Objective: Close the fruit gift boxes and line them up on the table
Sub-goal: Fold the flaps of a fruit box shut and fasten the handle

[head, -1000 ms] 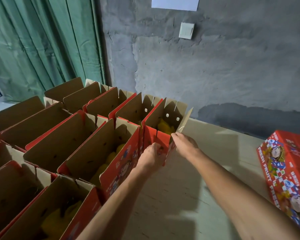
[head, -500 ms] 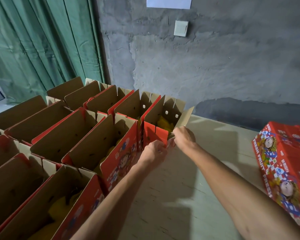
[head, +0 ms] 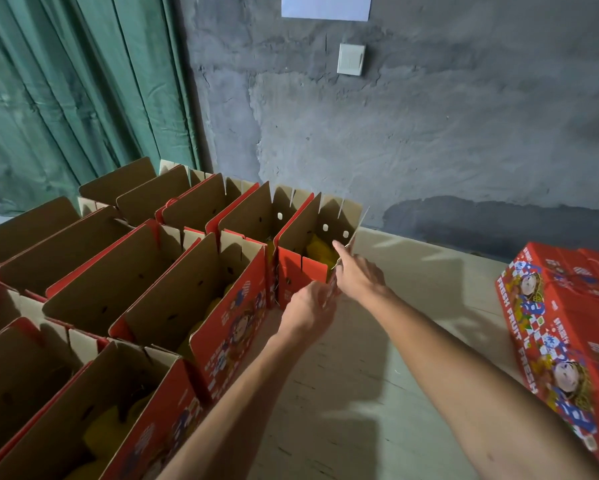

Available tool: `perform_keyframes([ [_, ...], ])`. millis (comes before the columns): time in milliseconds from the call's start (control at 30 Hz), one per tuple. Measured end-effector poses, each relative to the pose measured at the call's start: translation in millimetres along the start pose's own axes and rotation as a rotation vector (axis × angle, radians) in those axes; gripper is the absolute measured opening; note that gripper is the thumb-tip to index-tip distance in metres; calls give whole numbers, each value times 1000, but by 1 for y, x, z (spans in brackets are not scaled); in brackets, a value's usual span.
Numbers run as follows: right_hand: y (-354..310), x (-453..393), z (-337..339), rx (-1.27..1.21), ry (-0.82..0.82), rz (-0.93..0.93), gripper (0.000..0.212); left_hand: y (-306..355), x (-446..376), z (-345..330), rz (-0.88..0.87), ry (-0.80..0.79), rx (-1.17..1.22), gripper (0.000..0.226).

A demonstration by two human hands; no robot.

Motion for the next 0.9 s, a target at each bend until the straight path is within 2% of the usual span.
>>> perform_keyframes([
  [67, -4, -9, -2, 128, -26, 31, 62, 0, -15, 4, -1, 33, -20, 30],
  [167, 1, -18, -6, 173, -9, 30, 23, 3, -27, 8, -25, 67, -57, 37],
  [267, 9, -27, -9, 196, 10, 107, 10, -3, -40, 4, 2, 40, -9, 46],
  [400, 22, -25, -5, 301, -37, 213, 19, -14, -42, -5, 106, 25, 165, 45],
  [500, 19, -8, -3, 376, -30, 289, 15, -12, -34, -8, 119, 37, 167, 65],
  [600, 8, 20, 0, 508, 4, 366, 14, -6, -23, -11, 95, 32, 142, 61],
  [733, 0, 62, 8, 586, 13, 411, 9, -1, 1, -18, 14, -11, 8, 56],
  [900, -7, 121, 18, 624, -1, 440, 10, -3, 55, -34, -87, -5, -322, 53],
])
Point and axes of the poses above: each hand's wrist, its own x-axis away from the middle knuckle, its own z-axis out of the back of the hand, y = z × x, the point moved 3 cm from there along -x, towards the middle knuckle, and after that the axes turned 5 degrees about x, right-handed, at the moved point
